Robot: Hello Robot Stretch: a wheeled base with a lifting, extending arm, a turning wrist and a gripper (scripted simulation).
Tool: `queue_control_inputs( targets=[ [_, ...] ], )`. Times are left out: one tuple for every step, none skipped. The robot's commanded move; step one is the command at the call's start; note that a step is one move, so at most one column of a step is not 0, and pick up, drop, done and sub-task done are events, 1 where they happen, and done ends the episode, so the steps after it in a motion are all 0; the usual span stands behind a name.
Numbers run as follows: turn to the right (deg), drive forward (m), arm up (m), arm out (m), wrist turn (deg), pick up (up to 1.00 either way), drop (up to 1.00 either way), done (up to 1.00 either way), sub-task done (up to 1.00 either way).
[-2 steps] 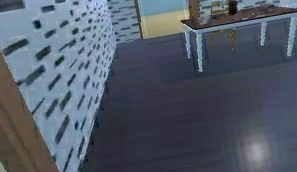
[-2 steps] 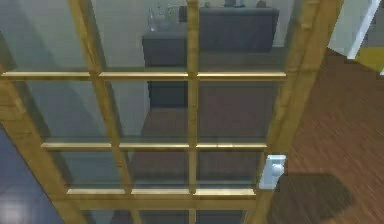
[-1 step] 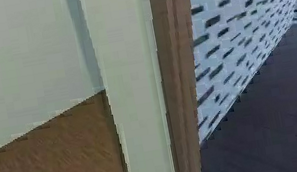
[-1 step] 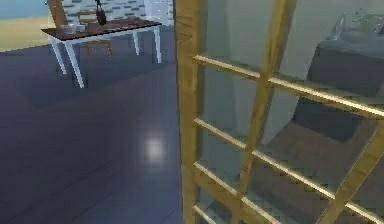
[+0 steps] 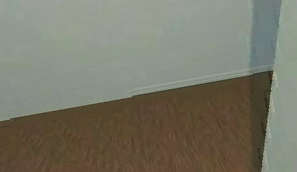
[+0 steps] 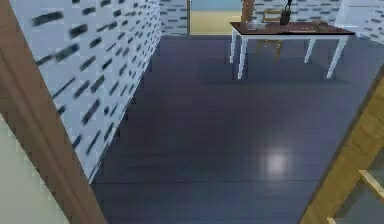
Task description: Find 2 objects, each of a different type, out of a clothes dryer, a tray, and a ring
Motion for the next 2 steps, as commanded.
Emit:
queue_control_inputs(
  targets=[
    [-45.0, 0.00, 0.00, 0.00, 0.0, 0.00, 0.00, 0.00, 0.00],
    [-45.0, 0.00, 0.00, 0.00, 0.0, 0.00, 0.00, 0.00, 0.00]
  ],
)
